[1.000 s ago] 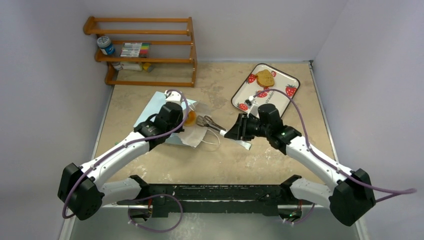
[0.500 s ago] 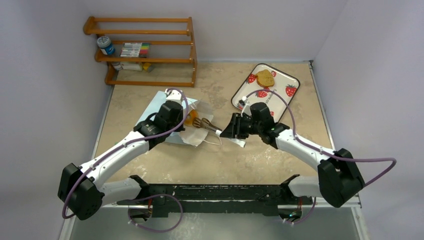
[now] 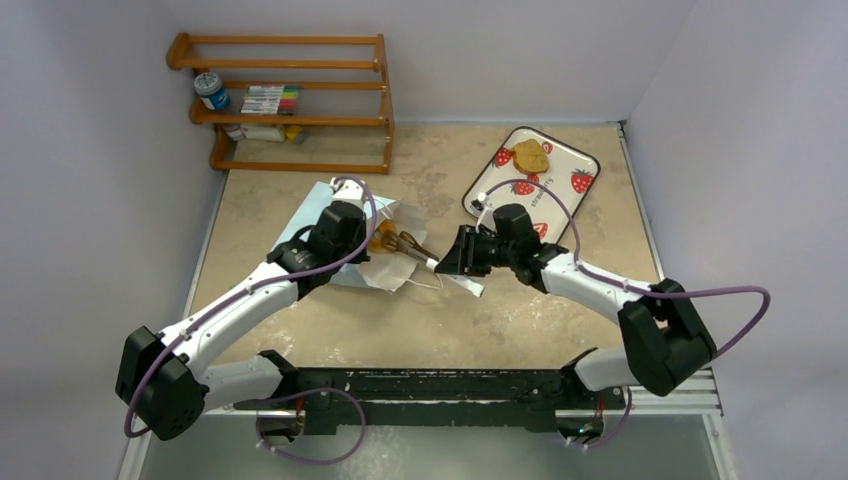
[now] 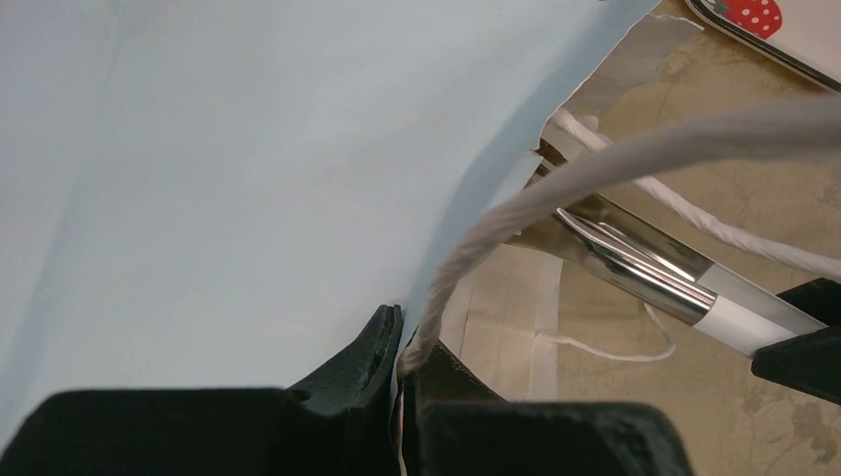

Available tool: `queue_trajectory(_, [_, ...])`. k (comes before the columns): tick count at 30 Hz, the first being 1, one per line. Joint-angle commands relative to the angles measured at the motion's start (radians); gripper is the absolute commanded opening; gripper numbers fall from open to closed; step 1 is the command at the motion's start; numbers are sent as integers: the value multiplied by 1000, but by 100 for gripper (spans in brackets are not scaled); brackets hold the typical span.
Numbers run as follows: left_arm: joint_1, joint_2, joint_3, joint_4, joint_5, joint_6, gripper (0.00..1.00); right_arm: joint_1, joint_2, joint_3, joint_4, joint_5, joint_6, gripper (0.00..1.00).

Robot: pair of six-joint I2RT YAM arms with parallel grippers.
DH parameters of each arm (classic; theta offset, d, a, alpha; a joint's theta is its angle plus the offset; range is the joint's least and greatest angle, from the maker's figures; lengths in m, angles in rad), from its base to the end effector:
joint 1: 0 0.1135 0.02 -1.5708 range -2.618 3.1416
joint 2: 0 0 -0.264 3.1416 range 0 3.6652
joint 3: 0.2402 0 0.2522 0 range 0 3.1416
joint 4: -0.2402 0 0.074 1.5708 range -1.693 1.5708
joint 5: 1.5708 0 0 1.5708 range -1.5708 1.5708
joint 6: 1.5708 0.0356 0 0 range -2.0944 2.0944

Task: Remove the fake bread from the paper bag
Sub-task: Take out the fake bread from the paper bag.

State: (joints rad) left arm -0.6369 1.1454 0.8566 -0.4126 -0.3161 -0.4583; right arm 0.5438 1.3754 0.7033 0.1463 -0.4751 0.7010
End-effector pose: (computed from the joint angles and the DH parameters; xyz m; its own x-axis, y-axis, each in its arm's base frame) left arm 0.2038 -0.1370 0.2721 -0.6308 -0.0564 -0.7739 0.1062 0.9817 -0.1581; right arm 0.2390 0.1635 0.2139 -0.8433 0.1604 -0.5129 -0.3333 0.5926 0.7333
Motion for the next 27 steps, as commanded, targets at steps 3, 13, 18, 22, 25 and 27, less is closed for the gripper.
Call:
queue_trajectory(3, [2,-9,38,62,48,4,0,5,42,56,100,-44,21,46])
queue_trajectory(13, [2,-13,36,62,52,13,0,7,139,85,172,-93,44,46])
queue_trajectory(18, [2,-7,32,67,52,15,0,11,171,110,170,-100,40,41])
queue_trajectory(22, [2,-6,23,76,40,11,0,13,156,118,147,-91,34,18])
queue_trajectory(25, [2,-1,15,85,25,1,0,13,129,117,124,-76,32,6])
queue_trajectory(27, [2,4,11,86,2,-9,0,13,108,115,107,-59,29,0])
